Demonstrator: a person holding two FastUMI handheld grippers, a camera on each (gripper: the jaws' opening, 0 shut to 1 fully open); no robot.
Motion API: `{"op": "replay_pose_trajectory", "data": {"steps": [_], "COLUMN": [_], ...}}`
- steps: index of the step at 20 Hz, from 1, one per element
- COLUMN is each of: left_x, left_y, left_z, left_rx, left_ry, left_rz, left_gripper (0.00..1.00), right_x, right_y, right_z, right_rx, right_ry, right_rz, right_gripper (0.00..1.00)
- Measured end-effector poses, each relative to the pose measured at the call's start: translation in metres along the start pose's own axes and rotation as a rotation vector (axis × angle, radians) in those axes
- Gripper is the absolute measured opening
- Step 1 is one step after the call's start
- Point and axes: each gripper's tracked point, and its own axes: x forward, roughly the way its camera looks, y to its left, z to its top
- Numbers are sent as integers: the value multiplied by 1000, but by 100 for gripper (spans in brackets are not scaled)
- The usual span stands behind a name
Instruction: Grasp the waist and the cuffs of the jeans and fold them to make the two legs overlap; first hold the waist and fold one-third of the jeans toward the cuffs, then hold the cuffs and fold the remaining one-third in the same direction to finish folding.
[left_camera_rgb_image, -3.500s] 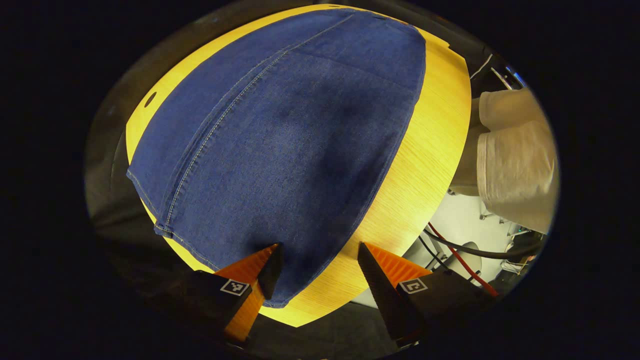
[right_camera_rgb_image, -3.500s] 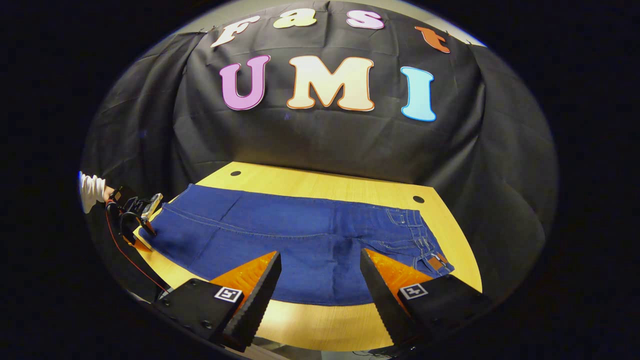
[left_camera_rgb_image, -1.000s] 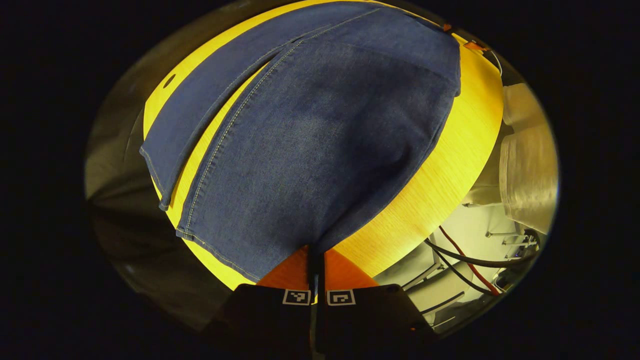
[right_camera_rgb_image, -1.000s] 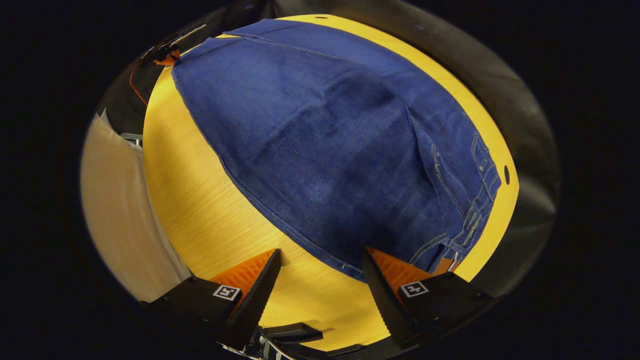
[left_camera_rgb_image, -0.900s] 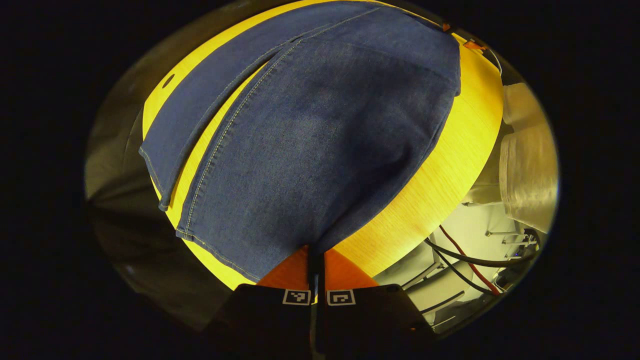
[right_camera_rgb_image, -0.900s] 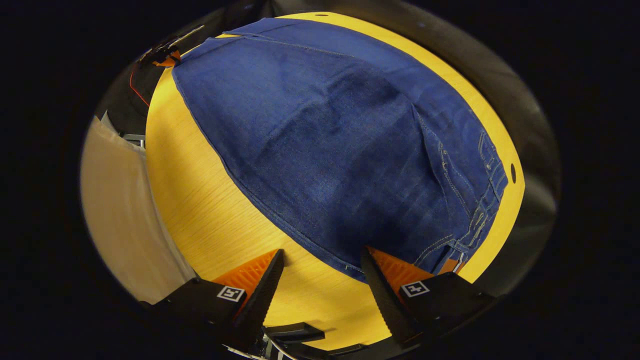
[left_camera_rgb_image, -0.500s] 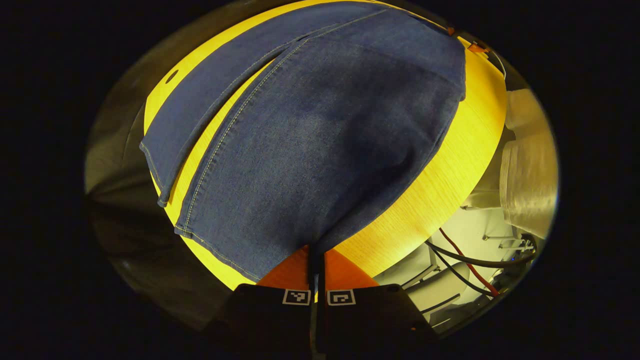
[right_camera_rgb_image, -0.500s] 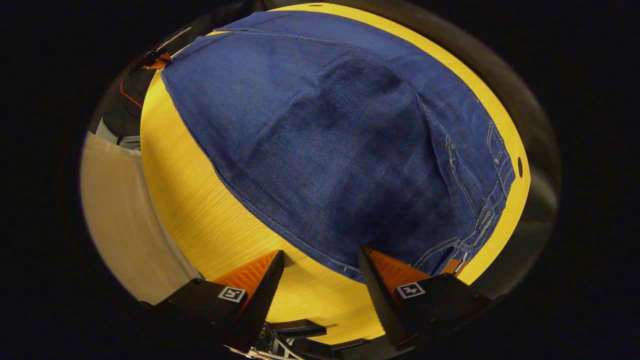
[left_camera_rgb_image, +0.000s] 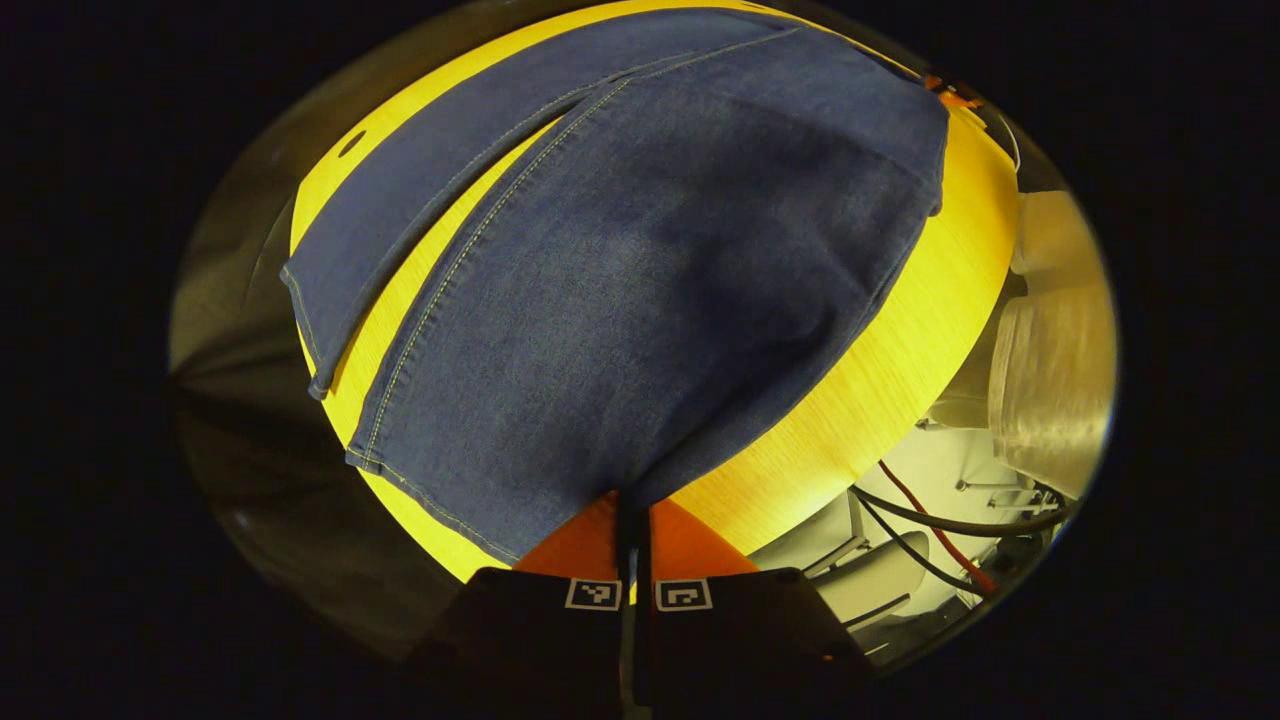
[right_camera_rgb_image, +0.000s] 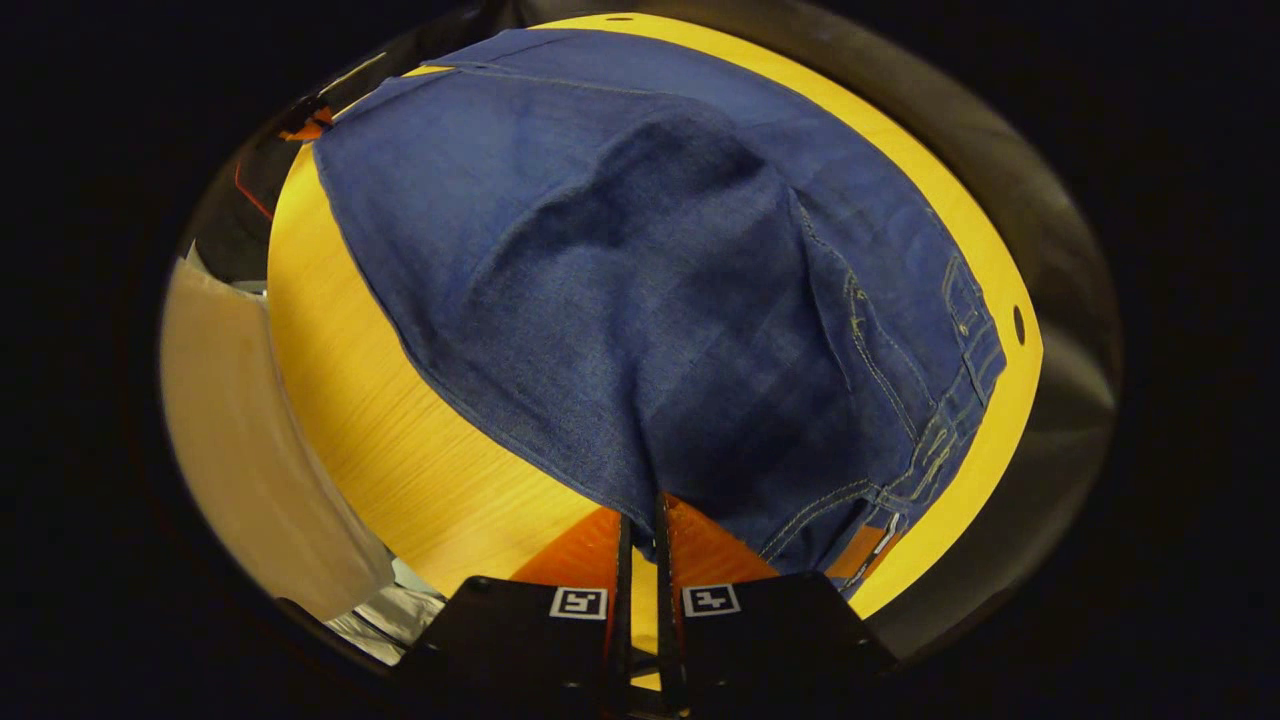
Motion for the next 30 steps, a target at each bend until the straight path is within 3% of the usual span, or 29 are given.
{"op": "replay_pose_trajectory", "data": {"steps": [4, 7, 10, 13, 19, 24, 30], "left_x": [-1, -2, -12, -39, -101, -115, -75], "left_y": [-1, 0, 28, 47, 128, 172, 242], "left_z": [0, -3, -2, 19, 76, 105, 158], "left_rx": [15, 0, 33, 51, 29, 11, -213], "left_ry": [-34, -4, 20, -16, -99, -118, -141], "left_rz": [-25, -94, -47, -40, 79, 183, 427], "left_gripper": [0, 0, 0, 0, 0, 0, 0], "right_x": [-3, -6, -13, -33, -87, -130, -103], "right_y": [0, -2, -2, -11, -54, -107, -190], "right_z": [0, -1, -1, 10, 55, 115, 211], "right_rx": [85, 175, 182, 187, 250, 294, 415], "right_ry": [-46, -43, -24, -86, -230, -357, -498], "right_rz": [-35, -65, -118, -173, -299, -359, -334], "right_gripper": [9, 5, 4, 3, 3, 3, 3]}}
